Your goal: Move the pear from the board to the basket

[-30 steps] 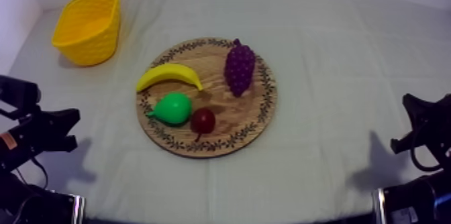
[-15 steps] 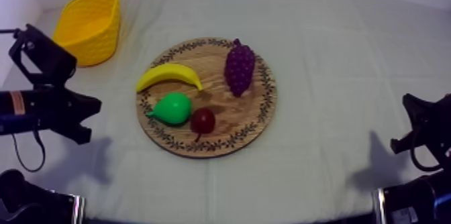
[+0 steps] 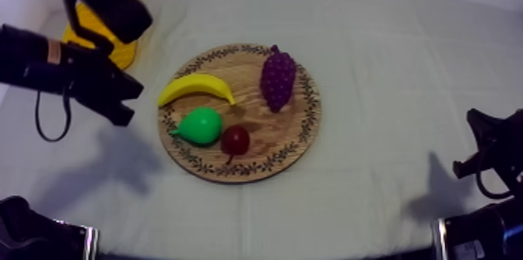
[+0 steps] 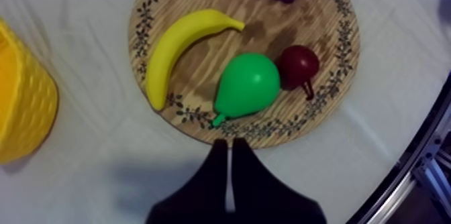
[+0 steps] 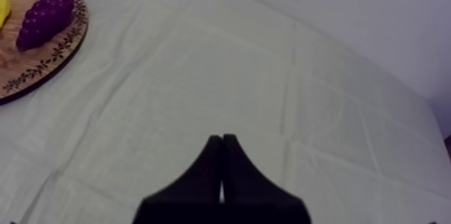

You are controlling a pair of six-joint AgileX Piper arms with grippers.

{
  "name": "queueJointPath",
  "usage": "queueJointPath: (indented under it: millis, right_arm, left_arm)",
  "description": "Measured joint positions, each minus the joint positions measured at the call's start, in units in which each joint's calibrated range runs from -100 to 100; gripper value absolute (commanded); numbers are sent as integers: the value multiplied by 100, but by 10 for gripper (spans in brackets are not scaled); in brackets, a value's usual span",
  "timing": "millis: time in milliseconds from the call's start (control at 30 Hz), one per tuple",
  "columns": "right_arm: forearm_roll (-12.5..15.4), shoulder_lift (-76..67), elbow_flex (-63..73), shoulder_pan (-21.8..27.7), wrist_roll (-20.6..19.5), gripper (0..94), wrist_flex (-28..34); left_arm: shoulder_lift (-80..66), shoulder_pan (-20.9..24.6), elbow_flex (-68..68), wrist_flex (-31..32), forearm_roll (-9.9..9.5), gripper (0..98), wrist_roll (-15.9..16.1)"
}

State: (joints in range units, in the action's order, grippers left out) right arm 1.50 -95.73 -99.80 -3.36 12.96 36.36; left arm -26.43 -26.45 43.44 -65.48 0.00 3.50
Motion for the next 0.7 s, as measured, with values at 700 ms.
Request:
queueJointPath:
  millis: [700]
  right_arm:
    - [0, 0, 0, 0, -4, 4, 0]
  left_arm:
    - [2853, -56, -3427, -1746, -260, 0, 175]
